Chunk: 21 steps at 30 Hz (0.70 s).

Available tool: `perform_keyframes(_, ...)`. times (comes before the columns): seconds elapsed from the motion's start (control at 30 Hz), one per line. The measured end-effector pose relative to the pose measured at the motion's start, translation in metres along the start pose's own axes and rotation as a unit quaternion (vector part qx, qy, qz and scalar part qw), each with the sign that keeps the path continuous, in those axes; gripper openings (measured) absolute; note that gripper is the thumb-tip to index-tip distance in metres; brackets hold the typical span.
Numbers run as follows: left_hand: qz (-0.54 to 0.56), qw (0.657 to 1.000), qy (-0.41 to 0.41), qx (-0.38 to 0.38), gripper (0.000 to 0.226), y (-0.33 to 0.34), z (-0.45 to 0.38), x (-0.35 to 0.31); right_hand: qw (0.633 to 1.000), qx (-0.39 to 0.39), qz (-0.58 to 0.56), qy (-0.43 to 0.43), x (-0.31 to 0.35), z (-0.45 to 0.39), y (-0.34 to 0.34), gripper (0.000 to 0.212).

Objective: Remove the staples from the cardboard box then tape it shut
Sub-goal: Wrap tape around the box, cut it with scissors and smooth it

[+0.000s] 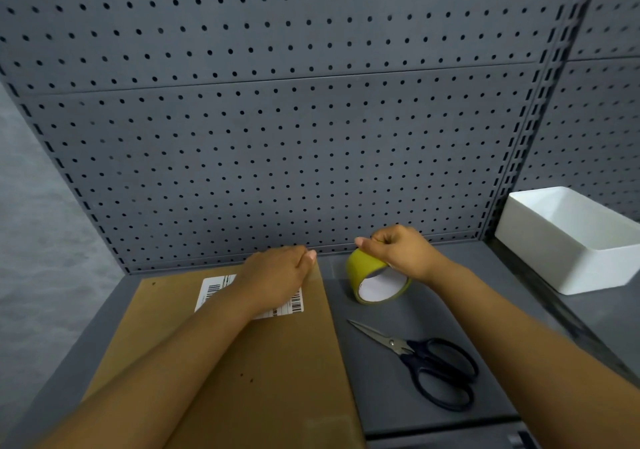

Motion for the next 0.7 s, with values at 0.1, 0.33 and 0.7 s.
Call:
perform_keyframes(0.1,0.019,0.998,-0.019,0.062,0.047,0.002,-0.012,-0.001,1.0,-0.017,0.002,0.015,-0.002,0.0,-0.001,0.056)
perform_keyframes(0.33,0.207,0.965,0.039,0.157,0.039,0.019,-0.057,-0.052,0.986,-0.146,0.081,-0.03,0.014,0.009,-0.019,0.045)
perform_keyframes(0.7,0.307,0.938,0.08,0.142,0.026,0.031,-0.07,-0.062,0.985,-0.092,0.12,0.089,-0.002,0.082,-0.041,0.026)
Point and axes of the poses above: each hand's wrist, its own z-axis away from the middle knuckle, its own y-axis out of the palm, x = y × z, the point moved 9 cm from there along -z, towards the middle knuckle, and after that the axes turned 7 degrees about -x, right-handed, at the moved point
